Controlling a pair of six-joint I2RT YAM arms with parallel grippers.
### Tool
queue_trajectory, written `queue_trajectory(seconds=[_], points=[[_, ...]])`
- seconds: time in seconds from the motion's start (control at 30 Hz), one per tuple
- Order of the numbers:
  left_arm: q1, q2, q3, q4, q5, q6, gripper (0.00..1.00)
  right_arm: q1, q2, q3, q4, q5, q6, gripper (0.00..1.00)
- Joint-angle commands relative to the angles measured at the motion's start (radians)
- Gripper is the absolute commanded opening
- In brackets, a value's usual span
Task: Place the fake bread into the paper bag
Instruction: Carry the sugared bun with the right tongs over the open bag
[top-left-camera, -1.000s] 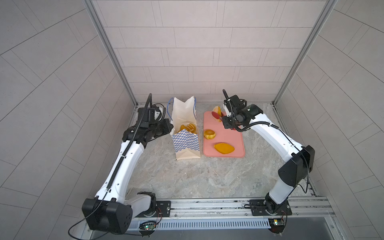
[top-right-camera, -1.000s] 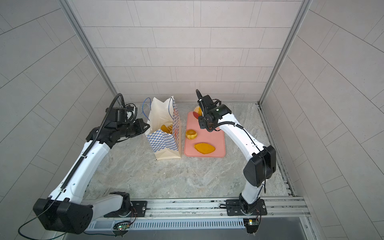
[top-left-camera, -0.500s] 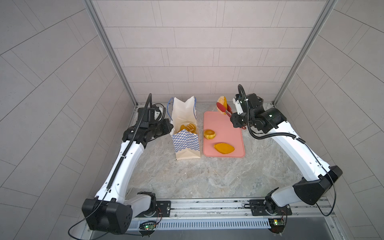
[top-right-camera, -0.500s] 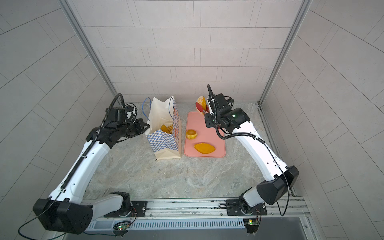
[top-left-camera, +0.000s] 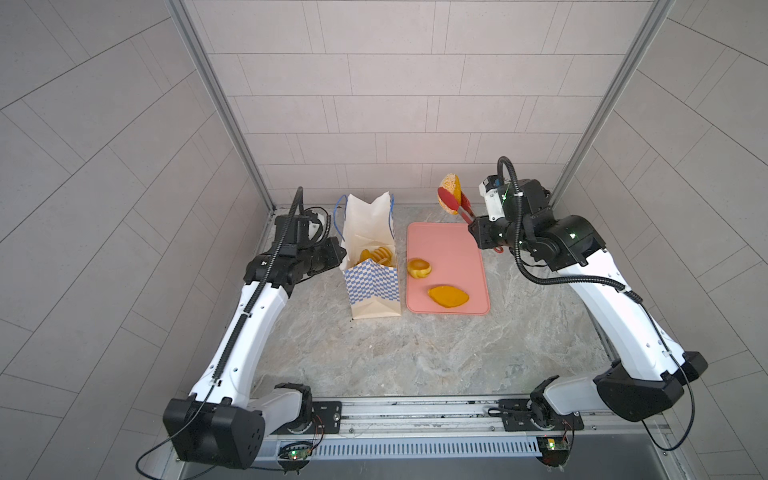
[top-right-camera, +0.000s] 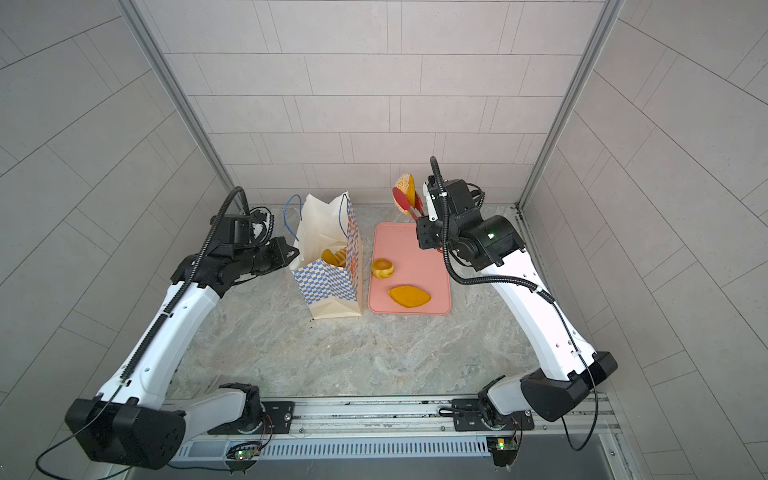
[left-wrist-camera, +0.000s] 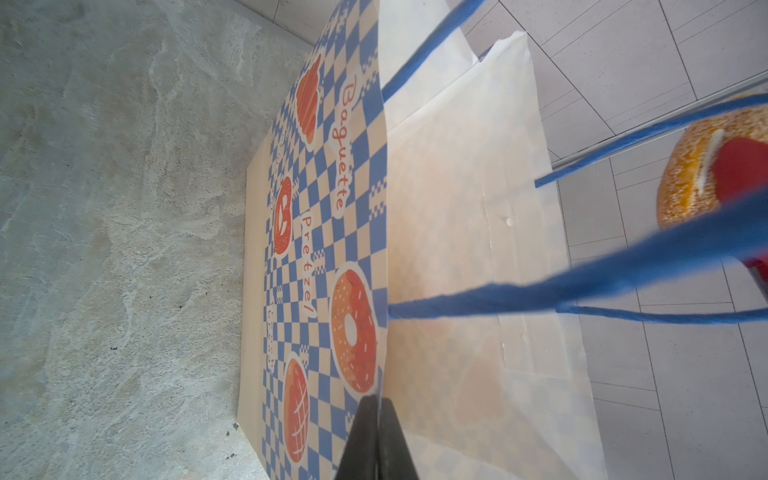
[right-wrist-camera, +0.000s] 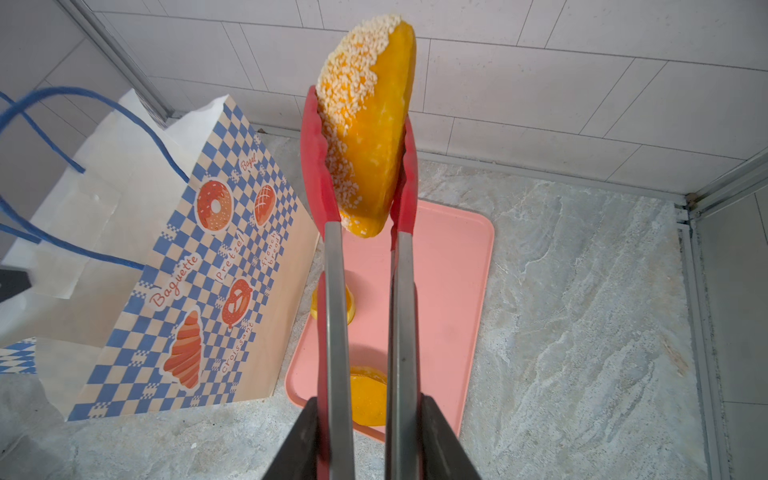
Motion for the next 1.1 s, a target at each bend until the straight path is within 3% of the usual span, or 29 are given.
queue_trajectory(seconds=[0.0,0.6,1.07], points=[[-0.005,-0.026,0.007,0.004,-0.006,-0.003,0.00,-0.003,-0.053,0.043,0.026,-0.020,0.016,0.35],[-0.005,-0.031,0.003,0.004,-0.010,-0.006,0.00,0.028,-0.127,0.106,0.092,-0.113,0.045,0.35],[-0.005,-0.030,0.000,0.004,-0.009,-0.008,0.00,0.368,-0.035,0.243,0.071,0.049,-0.008,0.36]])
